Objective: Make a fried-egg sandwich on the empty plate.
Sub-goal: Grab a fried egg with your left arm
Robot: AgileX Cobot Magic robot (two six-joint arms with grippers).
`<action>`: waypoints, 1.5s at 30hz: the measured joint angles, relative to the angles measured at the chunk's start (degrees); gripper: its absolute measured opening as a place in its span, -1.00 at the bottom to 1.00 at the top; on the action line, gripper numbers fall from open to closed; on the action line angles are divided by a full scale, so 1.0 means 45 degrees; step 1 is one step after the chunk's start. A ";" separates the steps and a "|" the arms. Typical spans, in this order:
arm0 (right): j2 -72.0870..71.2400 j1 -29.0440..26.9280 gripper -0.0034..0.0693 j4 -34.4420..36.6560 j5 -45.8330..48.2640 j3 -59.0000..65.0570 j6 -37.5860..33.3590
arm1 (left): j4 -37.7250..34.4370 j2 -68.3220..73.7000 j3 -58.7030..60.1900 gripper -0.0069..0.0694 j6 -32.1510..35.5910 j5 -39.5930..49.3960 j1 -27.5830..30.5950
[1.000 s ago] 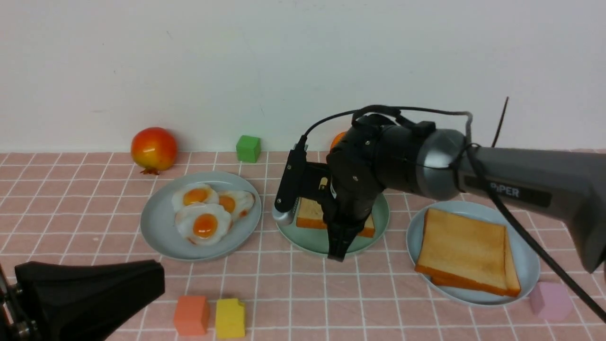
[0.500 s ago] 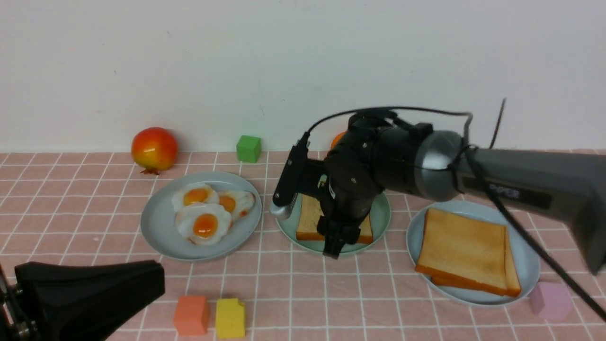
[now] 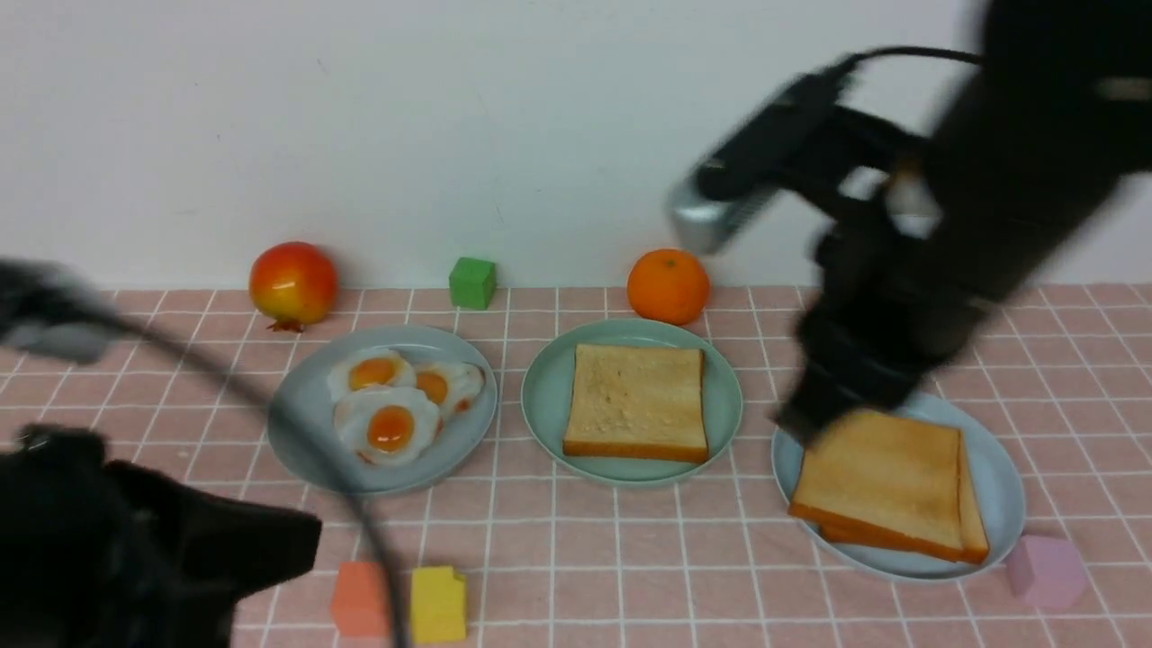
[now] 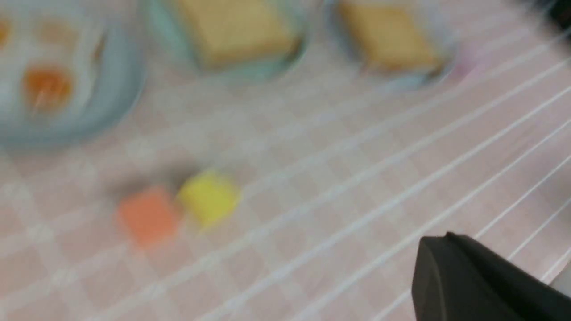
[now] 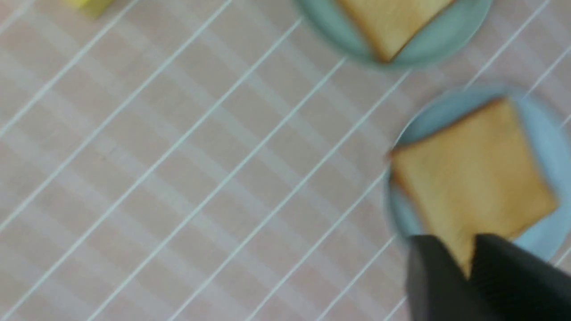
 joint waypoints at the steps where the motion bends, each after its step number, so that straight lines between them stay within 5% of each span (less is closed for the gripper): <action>1: -0.0570 0.0000 -0.73 0.0223 0.0037 0.0476 0.0005 | 0.0613 0.0747 -0.0315 -0.79 -0.0439 0.0268 0.0000; 6: -0.3161 0.0000 -0.92 0.1314 0.0068 0.2589 0.0015 | 0.1692 0.4020 -0.1656 -0.79 -0.1359 0.0609 0.0458; 17: -0.5870 0.0000 -0.89 0.3592 -0.0332 0.4369 -0.0928 | -0.0209 0.9619 -0.4529 -0.78 -0.0248 -0.0350 0.3173; 31: -0.8676 0.0000 -0.88 0.5034 -0.3090 0.4381 -0.2006 | 0.0743 1.2671 -0.5266 0.00 -0.0140 -0.3640 0.3290; 45: -0.8818 0.0000 -0.87 0.5496 -0.3127 0.4381 -0.2006 | -0.1660 1.3401 -0.5312 0.03 0.3063 -0.4412 0.3290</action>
